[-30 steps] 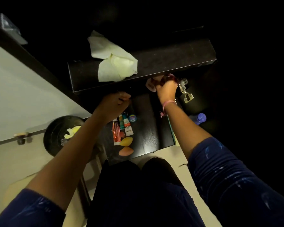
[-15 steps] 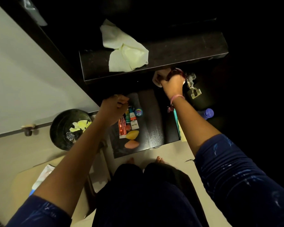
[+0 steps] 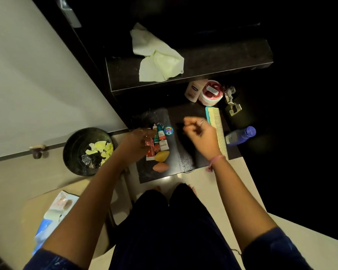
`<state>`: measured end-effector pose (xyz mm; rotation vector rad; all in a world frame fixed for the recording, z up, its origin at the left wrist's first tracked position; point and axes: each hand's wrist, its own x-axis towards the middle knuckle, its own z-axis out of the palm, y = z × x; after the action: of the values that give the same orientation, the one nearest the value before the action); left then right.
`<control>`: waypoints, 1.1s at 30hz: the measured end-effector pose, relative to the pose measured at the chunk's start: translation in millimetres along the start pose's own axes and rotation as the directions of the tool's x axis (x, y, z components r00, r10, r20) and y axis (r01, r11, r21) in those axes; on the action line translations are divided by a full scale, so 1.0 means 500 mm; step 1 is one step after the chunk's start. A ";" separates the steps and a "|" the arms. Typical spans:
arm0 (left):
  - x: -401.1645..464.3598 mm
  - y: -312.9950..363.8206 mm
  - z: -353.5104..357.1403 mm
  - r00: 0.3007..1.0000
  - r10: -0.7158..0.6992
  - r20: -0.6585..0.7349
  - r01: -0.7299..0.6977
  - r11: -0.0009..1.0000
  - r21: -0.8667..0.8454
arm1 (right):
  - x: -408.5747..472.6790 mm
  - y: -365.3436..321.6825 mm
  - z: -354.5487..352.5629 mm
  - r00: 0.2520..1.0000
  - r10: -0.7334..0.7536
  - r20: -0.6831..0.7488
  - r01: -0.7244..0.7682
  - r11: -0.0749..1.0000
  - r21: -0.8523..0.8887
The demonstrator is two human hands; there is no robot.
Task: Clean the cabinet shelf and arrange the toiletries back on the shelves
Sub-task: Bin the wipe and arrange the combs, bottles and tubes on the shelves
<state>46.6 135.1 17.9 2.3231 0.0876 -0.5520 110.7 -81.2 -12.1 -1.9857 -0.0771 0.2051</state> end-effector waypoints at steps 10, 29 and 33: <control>0.002 0.009 0.018 0.985 0.120 0.121 -0.143 0.969 0.202 | -0.063 0.024 0.040 0.811 -0.019 0.585 0.216 0.939 -0.269; 0.094 0.113 0.005 0.975 0.171 -0.145 -0.167 0.985 0.038 | -0.079 0.042 -0.059 0.992 0.127 0.023 -0.124 0.985 -0.116; 0.193 0.168 0.039 0.939 0.179 -0.293 -0.198 0.980 -0.034 | -0.050 0.047 -0.054 0.958 0.167 -0.234 -0.209 0.963 -0.172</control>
<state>145.3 51.4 20.3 2.3036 0.0186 -0.1091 89.8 -118.7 -20.0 -2.2006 0.2440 0.1047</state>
